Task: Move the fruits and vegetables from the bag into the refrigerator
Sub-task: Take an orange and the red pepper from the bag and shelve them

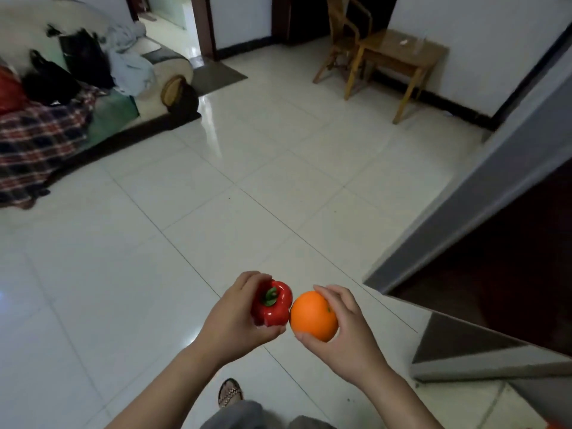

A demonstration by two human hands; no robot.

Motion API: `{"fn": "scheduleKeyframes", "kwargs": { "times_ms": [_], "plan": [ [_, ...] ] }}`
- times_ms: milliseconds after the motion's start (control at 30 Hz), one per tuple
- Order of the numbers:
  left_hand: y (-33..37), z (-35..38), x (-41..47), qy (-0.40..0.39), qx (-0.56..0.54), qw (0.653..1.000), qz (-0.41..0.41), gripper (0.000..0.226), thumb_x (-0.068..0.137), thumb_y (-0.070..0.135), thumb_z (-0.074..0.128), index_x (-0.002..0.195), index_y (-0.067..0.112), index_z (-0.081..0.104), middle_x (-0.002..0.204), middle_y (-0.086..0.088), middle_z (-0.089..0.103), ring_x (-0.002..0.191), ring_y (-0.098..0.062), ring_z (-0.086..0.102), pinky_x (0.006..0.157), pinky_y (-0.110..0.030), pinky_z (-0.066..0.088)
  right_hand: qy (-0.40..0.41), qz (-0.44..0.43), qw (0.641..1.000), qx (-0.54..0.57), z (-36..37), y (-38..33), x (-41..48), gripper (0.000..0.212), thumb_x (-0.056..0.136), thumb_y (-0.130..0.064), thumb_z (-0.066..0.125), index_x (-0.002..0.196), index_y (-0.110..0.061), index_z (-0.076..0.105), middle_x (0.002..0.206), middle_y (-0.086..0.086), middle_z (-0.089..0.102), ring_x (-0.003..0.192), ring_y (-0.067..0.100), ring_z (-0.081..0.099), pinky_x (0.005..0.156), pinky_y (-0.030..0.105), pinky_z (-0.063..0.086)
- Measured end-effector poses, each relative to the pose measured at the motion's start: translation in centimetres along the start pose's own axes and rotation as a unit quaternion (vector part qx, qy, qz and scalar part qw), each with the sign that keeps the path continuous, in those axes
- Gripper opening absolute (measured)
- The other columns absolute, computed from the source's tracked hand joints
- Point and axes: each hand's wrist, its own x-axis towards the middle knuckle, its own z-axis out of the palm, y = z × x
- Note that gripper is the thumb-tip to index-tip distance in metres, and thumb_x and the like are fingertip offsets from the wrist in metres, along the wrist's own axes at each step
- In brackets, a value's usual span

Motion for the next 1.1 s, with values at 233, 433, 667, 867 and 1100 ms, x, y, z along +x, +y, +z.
{"fn": "scheduleKeyframes", "kwargs": {
  "times_ms": [233,433,667,867,1100],
  "plan": [
    [-6.8,-7.7,4.0,0.034,-0.003,0.999,-0.04,0.079,0.059,0.055,0.072,0.128,0.034,0.038,0.123,0.02,0.039,0.108,-0.005,0.047,0.079,-0.007,0.041,-0.035,-0.009,0.999,-0.011,4.7,-6.0,8.4,0.078,0.071,-0.05,0.073,0.134,-0.045,0.028,0.133,-0.024,0.021,0.119,0.005,0.036,0.089,0.019,0.044],
    [-10.1,-9.4,10.7,0.028,0.03,0.997,-0.063,0.081,0.06,0.047,0.078,0.129,0.03,0.04,0.128,0.012,0.043,0.112,-0.01,0.047,0.084,-0.017,0.043,-0.034,0.009,0.999,-0.038,4.4,-6.1,15.0,0.079,0.07,-0.048,0.074,0.135,-0.043,0.03,0.134,-0.02,0.023,0.121,0.006,0.034,0.094,0.023,0.041],
    [-11.7,-10.6,22.6,-0.005,0.063,0.997,-0.047,0.082,0.062,0.051,0.074,0.133,0.031,0.036,0.132,0.013,0.04,0.112,-0.009,0.046,0.084,-0.02,0.047,-0.014,0.028,0.999,-0.015,2.3,-5.0,26.9,0.078,0.071,-0.045,0.075,0.136,-0.038,0.032,0.134,-0.018,0.025,0.123,0.009,0.035,0.094,0.021,0.038],
    [-12.0,-13.1,33.6,-0.011,0.097,0.994,-0.05,0.078,0.067,0.049,0.072,0.134,0.035,0.035,0.133,0.009,0.038,0.113,-0.012,0.045,0.083,-0.02,0.046,-0.023,-0.025,0.999,-0.011,-0.9,-6.5,38.9,0.076,0.073,-0.047,0.072,0.137,-0.039,0.031,0.128,-0.023,0.021,0.121,0.007,0.033,0.092,0.018,0.035],
    [-10.3,-13.4,44.7,-0.029,0.107,0.994,0.007,0.074,0.066,0.049,0.073,0.131,0.037,0.039,0.131,0.008,0.04,0.111,-0.012,0.046,0.082,-0.019,0.046,0.013,-0.004,1.0,0.006,-4.9,-5.2,46.8,0.076,0.072,-0.046,0.073,0.136,-0.039,0.032,0.129,-0.021,0.023,0.12,0.006,0.034,0.092,0.02,0.037]
  ]
}}
